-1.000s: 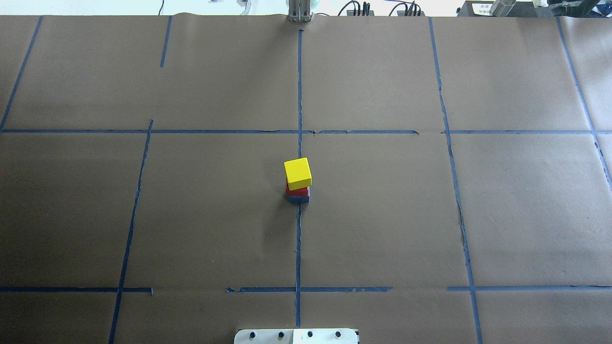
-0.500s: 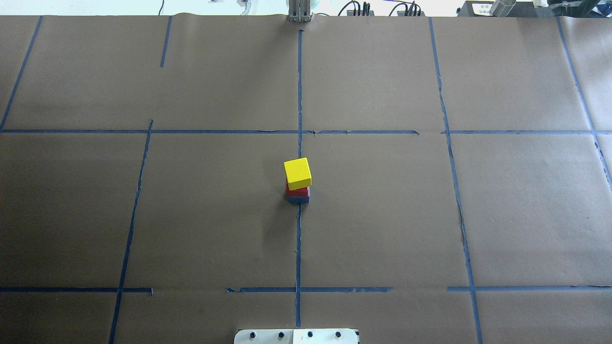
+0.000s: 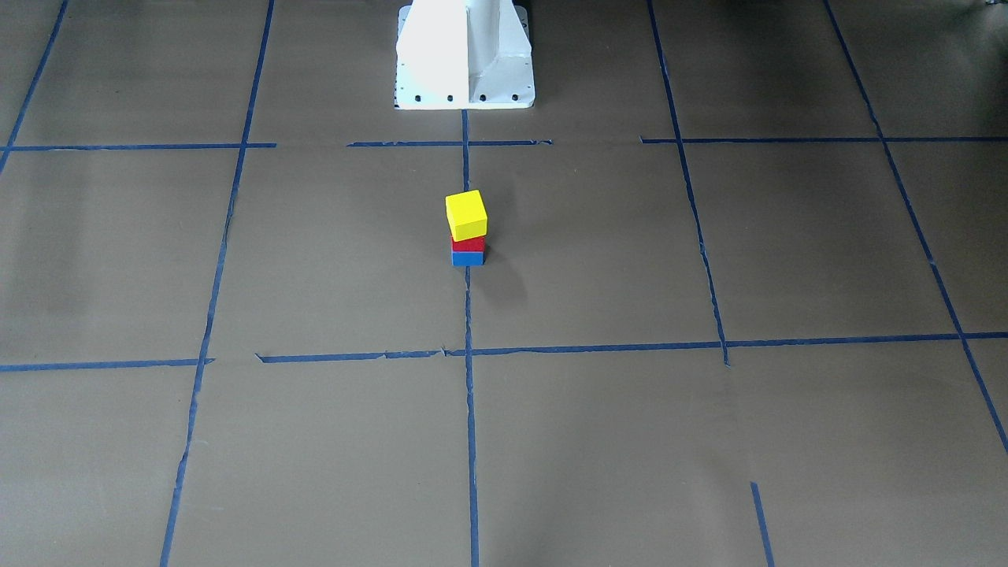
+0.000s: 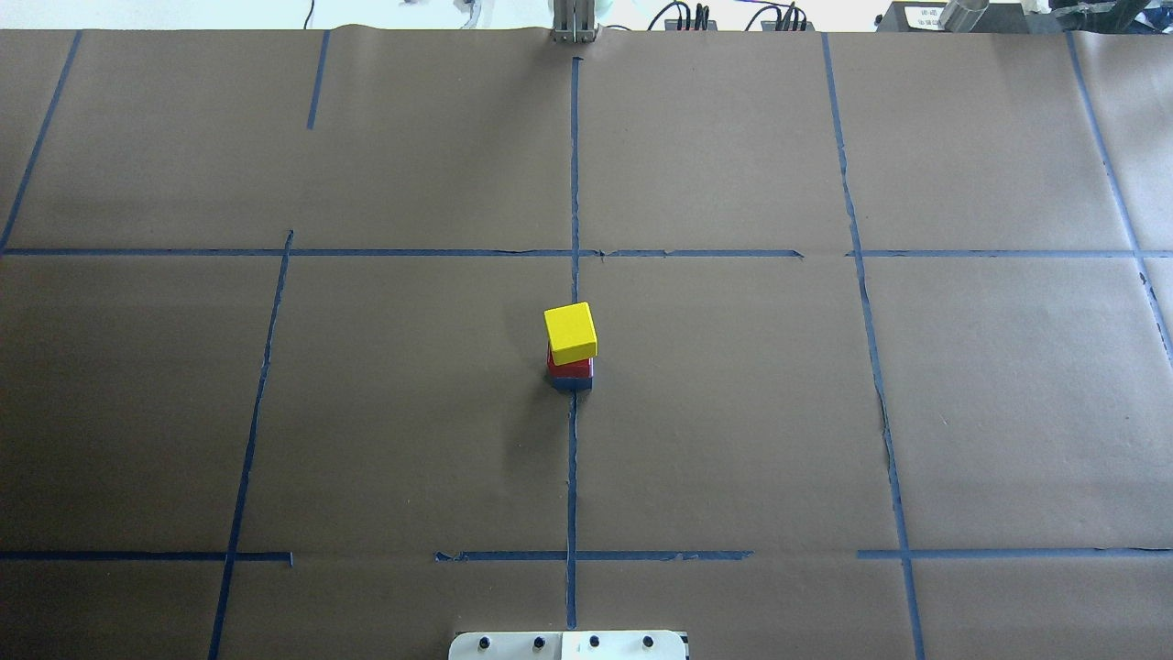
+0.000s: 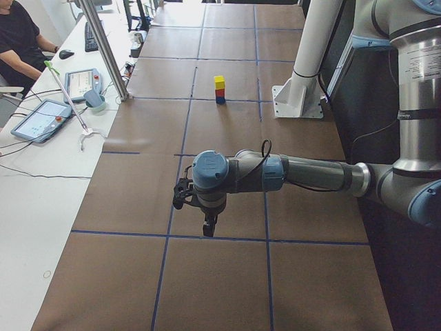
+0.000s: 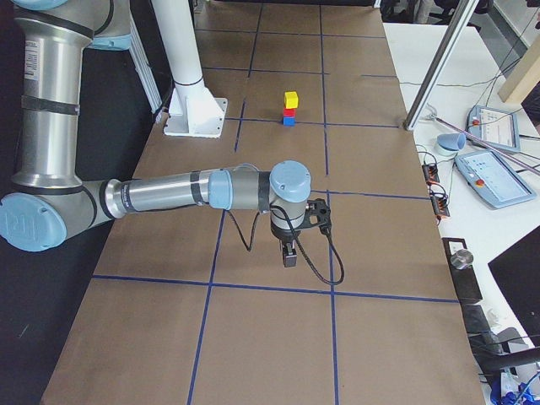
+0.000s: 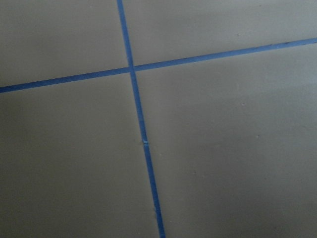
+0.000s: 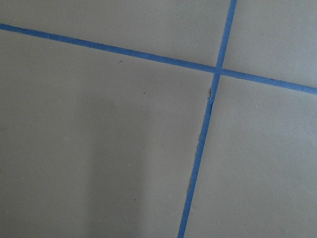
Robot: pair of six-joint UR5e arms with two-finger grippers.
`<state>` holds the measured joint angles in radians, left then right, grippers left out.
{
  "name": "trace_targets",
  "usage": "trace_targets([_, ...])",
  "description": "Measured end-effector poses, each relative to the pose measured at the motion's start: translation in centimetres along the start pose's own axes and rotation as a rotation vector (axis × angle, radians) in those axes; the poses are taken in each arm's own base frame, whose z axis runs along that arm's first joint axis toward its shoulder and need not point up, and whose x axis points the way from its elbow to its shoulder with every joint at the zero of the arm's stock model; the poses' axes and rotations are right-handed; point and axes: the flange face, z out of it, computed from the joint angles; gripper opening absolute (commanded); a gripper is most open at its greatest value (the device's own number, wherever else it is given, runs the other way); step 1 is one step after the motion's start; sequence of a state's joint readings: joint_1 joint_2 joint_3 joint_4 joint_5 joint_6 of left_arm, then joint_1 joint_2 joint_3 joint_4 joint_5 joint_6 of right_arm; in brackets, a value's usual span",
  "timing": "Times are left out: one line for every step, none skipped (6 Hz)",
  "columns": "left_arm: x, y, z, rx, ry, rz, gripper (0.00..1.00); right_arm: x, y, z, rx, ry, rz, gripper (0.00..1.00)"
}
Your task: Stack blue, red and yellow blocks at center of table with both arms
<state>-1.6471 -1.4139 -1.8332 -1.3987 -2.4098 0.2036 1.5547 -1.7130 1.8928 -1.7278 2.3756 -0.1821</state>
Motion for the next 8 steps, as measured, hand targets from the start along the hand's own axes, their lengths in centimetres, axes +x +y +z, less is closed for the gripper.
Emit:
trace_targets([-0.4,0.1,0.2,-0.012,-0.037,-0.027,1.00,0.0,0.0,0.0,0.000,0.000,0.000,1.00])
trace_targets([-0.5,0.1,0.3,-0.018,-0.058,-0.044,1.00,0.1,0.1,0.1,-0.002,-0.001,0.005,1.00])
trace_targets([-0.5,0.0,0.4,-0.017,-0.063,-0.053,1.00,0.2,0.6,0.4,-0.008,-0.007,0.014,1.00])
trace_targets([-0.3,-0.2,0.3,-0.011,-0.062,-0.046,1.00,0.4,1.4,0.8,-0.014,-0.020,0.022,1.00])
trace_targets([-0.1,-0.3,0.5,-0.008,-0.061,-0.033,1.00,0.3,2.5,1.0,-0.019,-0.027,0.027,1.00])
trace_targets([0.3,-0.5,0.6,-0.003,-0.064,-0.016,1.00,0.2,3.4,1.0,-0.022,-0.026,0.030,1.00])
trace_targets([0.6,-0.6,0.5,0.001,-0.064,-0.007,1.00,0.1,3.8,1.0,-0.024,-0.022,0.032,1.00])
trace_targets([0.6,-0.4,0.6,0.000,-0.062,-0.007,1.00,0.0,4.0,0.9,-0.024,-0.021,0.034,1.00])
